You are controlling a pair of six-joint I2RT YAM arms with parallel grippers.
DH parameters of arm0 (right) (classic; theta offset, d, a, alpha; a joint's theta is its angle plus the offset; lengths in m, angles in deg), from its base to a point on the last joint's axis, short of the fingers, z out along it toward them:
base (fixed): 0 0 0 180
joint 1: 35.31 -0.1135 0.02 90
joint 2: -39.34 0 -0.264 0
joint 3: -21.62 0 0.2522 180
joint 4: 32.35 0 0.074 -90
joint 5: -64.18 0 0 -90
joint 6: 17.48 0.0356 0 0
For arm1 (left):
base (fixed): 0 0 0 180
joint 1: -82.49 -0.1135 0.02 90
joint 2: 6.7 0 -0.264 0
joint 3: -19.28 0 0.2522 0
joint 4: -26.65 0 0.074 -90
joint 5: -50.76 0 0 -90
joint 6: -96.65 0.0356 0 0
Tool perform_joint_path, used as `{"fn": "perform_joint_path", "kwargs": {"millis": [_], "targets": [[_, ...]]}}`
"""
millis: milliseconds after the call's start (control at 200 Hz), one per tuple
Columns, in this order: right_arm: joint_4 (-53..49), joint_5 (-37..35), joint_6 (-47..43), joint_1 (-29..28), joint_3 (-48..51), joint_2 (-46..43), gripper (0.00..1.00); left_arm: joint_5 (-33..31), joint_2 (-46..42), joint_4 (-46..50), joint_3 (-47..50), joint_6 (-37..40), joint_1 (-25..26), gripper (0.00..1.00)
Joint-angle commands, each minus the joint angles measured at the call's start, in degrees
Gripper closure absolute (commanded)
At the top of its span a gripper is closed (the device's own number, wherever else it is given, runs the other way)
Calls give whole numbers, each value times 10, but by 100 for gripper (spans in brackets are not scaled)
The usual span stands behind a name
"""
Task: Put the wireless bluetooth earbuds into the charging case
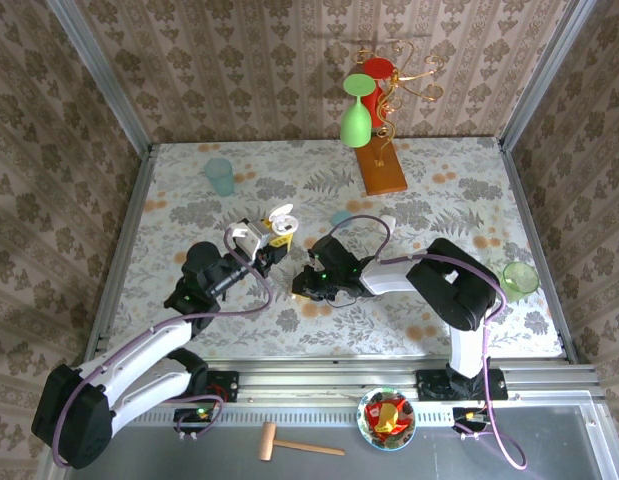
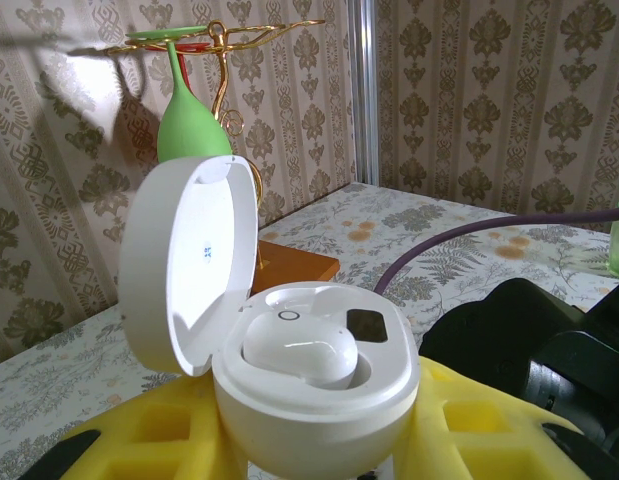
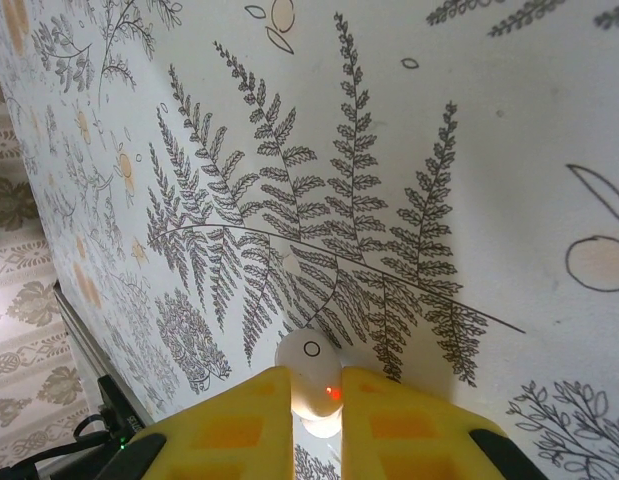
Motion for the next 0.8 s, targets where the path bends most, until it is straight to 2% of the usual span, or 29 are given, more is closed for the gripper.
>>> {"fn": "perform_joint_path", "kwargs": {"millis": [0, 70, 185, 265, 455, 795], "targets": [[-47, -29, -22, -3, -9, -9, 87, 1, -7, -8, -9, 11, -4, 78], [-59, -36, -38, -6, -13, -21, 85, 1, -7, -9, -9, 11, -4, 78], [-83, -48, -71, -8, -23, -30, 73, 1, -6, -10, -9, 11, -4, 78], [-100, -51, -94, -9, -31, -32, 70, 0, -6, -12, -8, 11, -4, 78], [-114, -56, -131, -8, -50, -20, 69, -1, -12, -5, -8, 12, -4, 78], [-84, -18, -137, -10, -57, 16, 68, -3, -15, -2, -8, 11, -4, 78]]}}
